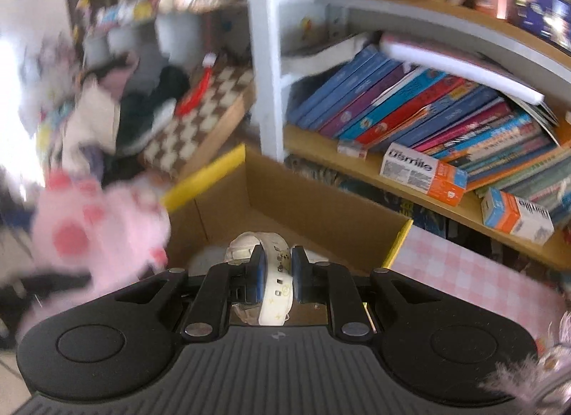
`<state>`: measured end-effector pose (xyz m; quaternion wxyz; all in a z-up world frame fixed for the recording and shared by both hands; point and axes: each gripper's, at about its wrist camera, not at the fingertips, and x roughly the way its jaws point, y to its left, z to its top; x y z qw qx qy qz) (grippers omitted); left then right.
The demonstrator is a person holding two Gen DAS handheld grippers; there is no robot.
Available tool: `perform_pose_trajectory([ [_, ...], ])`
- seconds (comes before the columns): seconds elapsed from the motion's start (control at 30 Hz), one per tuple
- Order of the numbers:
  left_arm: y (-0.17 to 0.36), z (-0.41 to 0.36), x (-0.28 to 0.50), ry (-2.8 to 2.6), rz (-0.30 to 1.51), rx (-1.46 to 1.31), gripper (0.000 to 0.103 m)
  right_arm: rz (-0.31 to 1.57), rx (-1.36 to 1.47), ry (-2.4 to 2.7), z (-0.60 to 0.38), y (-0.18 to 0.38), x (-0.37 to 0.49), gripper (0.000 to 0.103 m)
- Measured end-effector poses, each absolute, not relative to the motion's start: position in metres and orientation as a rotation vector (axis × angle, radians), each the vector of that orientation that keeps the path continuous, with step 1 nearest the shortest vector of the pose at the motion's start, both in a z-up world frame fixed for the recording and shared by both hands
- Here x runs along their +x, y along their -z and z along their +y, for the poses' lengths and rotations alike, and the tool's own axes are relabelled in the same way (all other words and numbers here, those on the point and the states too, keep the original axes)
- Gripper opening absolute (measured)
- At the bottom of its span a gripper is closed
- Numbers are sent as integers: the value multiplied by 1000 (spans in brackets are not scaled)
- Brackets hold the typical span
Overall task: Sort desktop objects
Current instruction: 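Carry the pink plush with the left tool while the right tool carries the watch band over the yellow box, then lower the plush into the box and open the left tool while the right tool releases the watch band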
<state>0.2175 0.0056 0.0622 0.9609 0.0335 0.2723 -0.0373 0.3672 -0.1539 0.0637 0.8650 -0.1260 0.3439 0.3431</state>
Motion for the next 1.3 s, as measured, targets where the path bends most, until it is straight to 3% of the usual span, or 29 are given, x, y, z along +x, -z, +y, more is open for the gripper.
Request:
perform_pose_trajectory([
  [0.4, -59, 16, 274, 87, 596, 147, 61, 796, -511, -818, -123, -20, 387, 14],
  [0.77, -32, 30, 359, 92, 746, 185, 61, 835, -623, -886, -111, -4, 395, 14],
  [1.3, 14, 18, 407, 128, 898, 234, 61, 861, -637, -881, -109, 6, 408, 15],
])
